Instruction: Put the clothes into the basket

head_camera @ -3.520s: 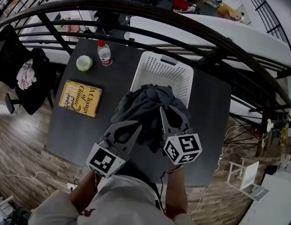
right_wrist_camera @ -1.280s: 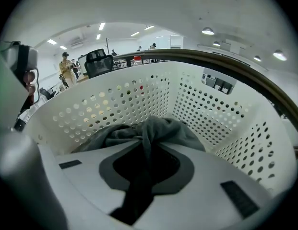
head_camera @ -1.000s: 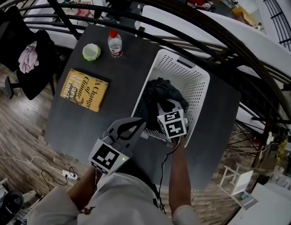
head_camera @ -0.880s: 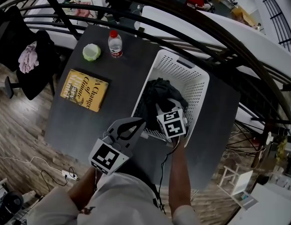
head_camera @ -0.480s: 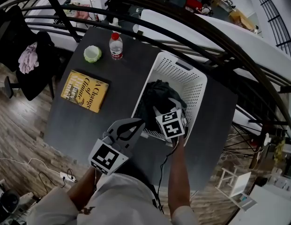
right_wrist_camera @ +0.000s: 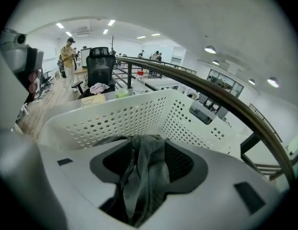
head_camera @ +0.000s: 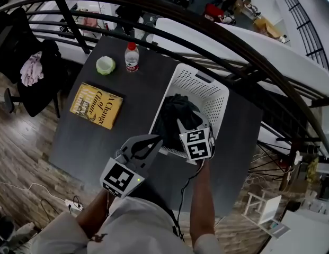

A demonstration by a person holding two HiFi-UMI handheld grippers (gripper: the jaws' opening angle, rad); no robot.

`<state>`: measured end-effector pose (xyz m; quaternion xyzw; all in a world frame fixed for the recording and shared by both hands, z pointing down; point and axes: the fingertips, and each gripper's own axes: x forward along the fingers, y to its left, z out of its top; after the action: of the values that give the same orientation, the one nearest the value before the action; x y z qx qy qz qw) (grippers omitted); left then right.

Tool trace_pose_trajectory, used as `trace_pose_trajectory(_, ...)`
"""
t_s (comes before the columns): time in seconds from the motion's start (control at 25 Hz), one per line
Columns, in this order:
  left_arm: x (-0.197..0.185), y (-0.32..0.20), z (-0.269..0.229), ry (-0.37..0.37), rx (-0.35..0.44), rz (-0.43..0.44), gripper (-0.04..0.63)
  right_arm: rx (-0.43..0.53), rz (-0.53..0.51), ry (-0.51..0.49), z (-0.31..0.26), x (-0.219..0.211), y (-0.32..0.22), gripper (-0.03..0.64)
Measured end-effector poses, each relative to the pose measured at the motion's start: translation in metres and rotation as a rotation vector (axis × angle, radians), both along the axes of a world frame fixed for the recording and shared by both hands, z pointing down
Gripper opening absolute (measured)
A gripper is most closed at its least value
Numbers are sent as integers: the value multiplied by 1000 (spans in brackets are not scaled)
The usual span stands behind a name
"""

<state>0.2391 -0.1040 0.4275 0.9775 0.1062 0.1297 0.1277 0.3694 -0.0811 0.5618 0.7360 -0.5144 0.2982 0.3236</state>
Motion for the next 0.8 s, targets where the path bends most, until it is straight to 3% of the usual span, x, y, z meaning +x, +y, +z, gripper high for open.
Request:
trace_pose_trajectory(0.16,-7,-1,-9,23,5,3,5,67,52,66,-27,0,7,141)
trace_pose_trajectory(0.32,-14,-1,-19,50,10,16,5,199,113,108,-61,-7,18,50)
trace_pose_trajectory(0.56,-27,14,-36,95,13,110,5,383,139,151,-119,-40,37,22)
trace_pose_trajectory(0.8,-38,19,-58,133,14,132,5,588,165,171,-182,-75,63,20)
